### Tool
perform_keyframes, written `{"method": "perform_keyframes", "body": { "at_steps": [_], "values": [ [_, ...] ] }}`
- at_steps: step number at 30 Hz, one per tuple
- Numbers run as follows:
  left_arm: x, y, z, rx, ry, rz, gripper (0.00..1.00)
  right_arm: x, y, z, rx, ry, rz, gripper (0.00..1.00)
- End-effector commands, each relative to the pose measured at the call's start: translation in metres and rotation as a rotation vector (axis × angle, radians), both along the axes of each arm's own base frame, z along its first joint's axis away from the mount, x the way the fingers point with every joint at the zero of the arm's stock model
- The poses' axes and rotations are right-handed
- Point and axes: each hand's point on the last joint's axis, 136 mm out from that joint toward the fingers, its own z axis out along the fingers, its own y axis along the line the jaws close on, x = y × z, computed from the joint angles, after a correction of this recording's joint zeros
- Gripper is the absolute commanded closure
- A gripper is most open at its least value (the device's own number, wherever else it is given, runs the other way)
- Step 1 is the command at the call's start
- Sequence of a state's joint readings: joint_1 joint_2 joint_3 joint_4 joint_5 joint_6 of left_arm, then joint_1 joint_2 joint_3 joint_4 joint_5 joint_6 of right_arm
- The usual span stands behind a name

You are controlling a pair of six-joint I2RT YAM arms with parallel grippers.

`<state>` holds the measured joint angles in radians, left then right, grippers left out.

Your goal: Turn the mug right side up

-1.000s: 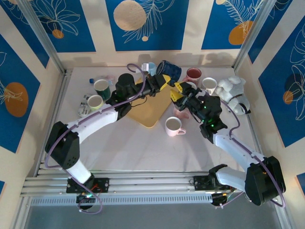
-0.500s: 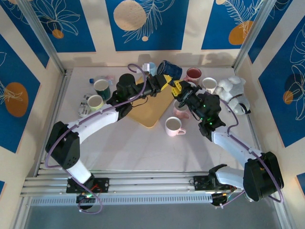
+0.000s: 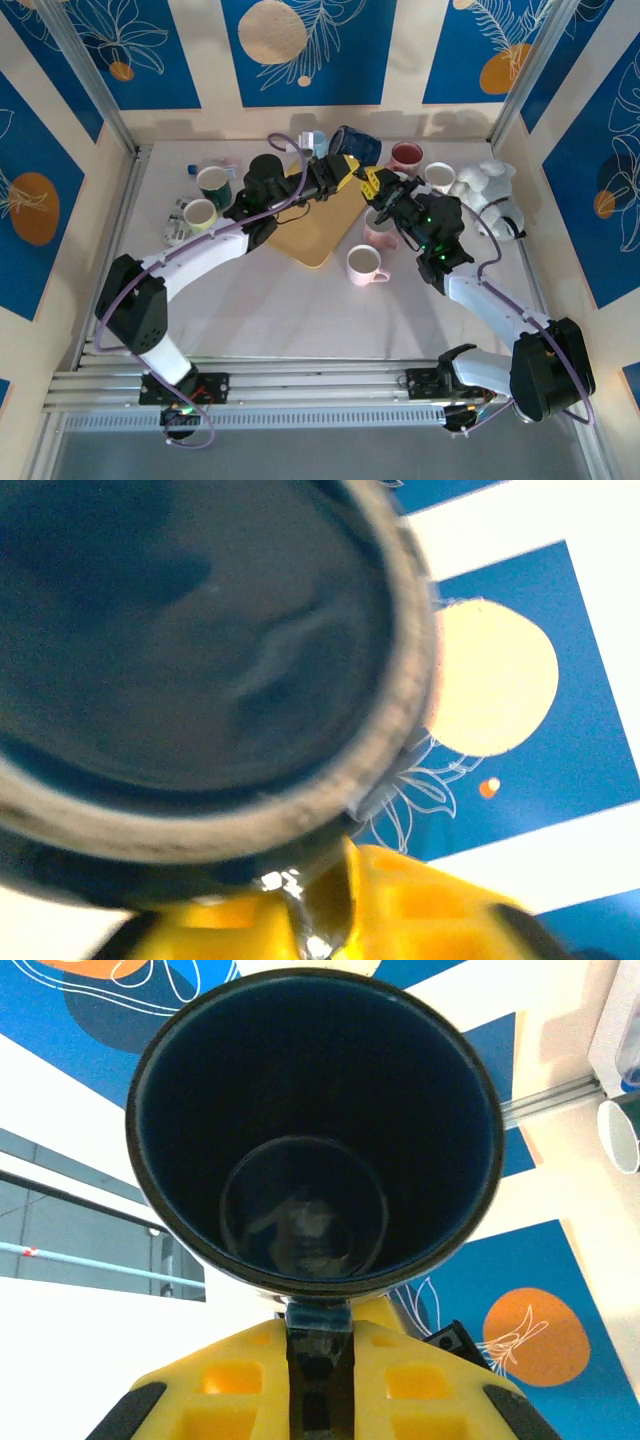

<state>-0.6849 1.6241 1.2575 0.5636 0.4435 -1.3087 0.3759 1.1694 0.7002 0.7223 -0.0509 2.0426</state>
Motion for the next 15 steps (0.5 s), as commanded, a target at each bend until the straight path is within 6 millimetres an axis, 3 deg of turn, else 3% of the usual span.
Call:
{"method": "perform_keyframes", "body": {
  "at_steps": [1,6,15],
  "values": [
    [-0.027,0.003,0.040,-0.035,-0.144,-0.078,0.58,0.003,-0.006,0.036,-0.050,-0.142,-0.024,1.00],
    [-0.027,0.016,0.032,0.006,-0.120,-0.089,0.45,0.001,-0.014,0.047,-0.131,-0.225,-0.030,1.00],
    [-0.040,0.061,0.021,0.142,-0.177,-0.104,0.42,-0.016,-0.050,0.041,-0.411,-0.285,-0.071,1.00]
  ]
}}
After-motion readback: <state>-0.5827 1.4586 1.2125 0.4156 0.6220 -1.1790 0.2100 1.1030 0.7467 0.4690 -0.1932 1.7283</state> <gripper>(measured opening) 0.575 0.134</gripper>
